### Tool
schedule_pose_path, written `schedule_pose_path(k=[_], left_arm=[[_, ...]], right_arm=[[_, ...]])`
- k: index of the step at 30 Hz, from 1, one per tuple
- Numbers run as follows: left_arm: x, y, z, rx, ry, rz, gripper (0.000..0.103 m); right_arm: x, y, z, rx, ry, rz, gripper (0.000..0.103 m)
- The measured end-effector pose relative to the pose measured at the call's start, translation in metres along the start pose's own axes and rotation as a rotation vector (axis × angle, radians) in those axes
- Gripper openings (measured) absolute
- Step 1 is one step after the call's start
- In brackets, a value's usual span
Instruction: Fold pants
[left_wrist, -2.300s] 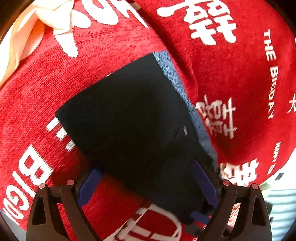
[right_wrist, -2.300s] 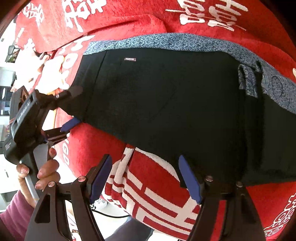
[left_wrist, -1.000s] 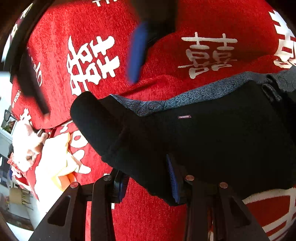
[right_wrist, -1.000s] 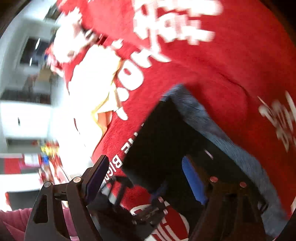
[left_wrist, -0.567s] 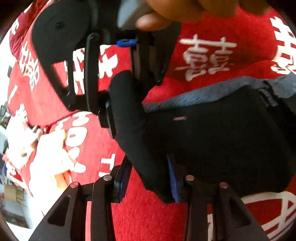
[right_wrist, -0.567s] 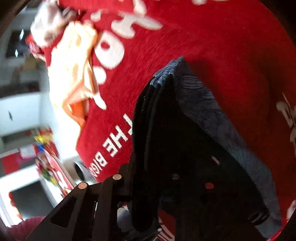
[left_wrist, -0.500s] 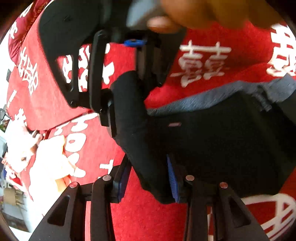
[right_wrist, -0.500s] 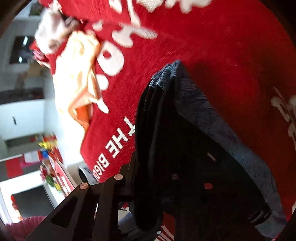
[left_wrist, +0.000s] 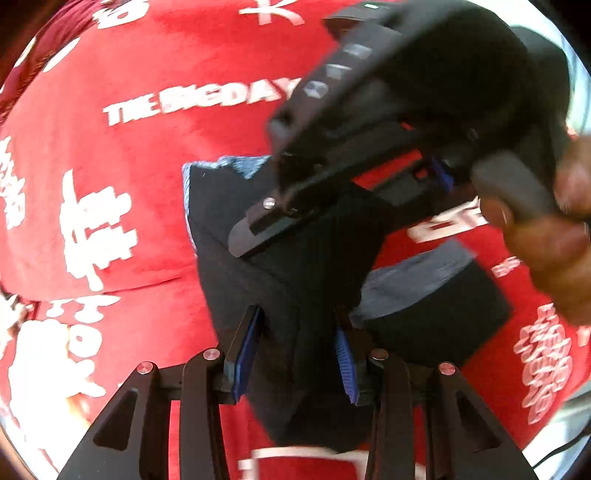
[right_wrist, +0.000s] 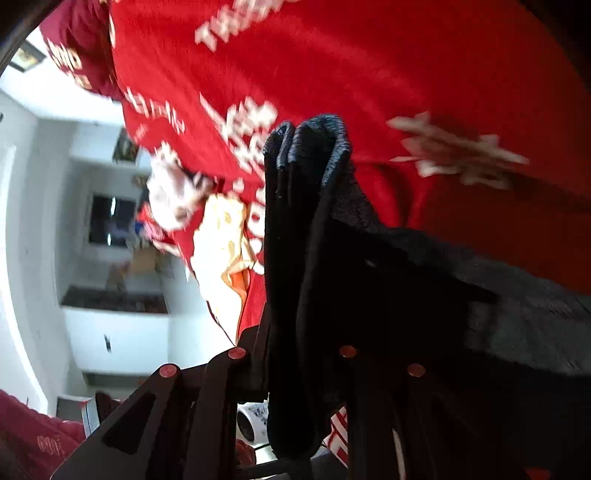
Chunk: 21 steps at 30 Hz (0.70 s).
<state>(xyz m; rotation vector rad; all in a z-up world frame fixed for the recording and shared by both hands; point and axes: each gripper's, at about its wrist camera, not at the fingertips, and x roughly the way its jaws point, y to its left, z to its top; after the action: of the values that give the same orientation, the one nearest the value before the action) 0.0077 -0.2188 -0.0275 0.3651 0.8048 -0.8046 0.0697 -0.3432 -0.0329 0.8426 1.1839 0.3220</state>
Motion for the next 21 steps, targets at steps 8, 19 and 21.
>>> schedule_pose_path(k=[8,19,21], left_arm=[[0.016,-0.116,0.015,0.149,0.038,-0.144,0.039],[0.087,-0.194,-0.029,0.256,0.229,-0.154,0.039],[0.091,-0.198,-0.034,0.274,0.240,-0.140,0.039]], right_arm=[[-0.109,-0.084,-0.064,0.126,-0.183,0.015,0.019],[-0.121,-0.221,-0.127,0.348,-0.195,-0.068,0.020],[-0.119,-0.230,-0.129,0.356,-0.182,-0.090,0.020]])
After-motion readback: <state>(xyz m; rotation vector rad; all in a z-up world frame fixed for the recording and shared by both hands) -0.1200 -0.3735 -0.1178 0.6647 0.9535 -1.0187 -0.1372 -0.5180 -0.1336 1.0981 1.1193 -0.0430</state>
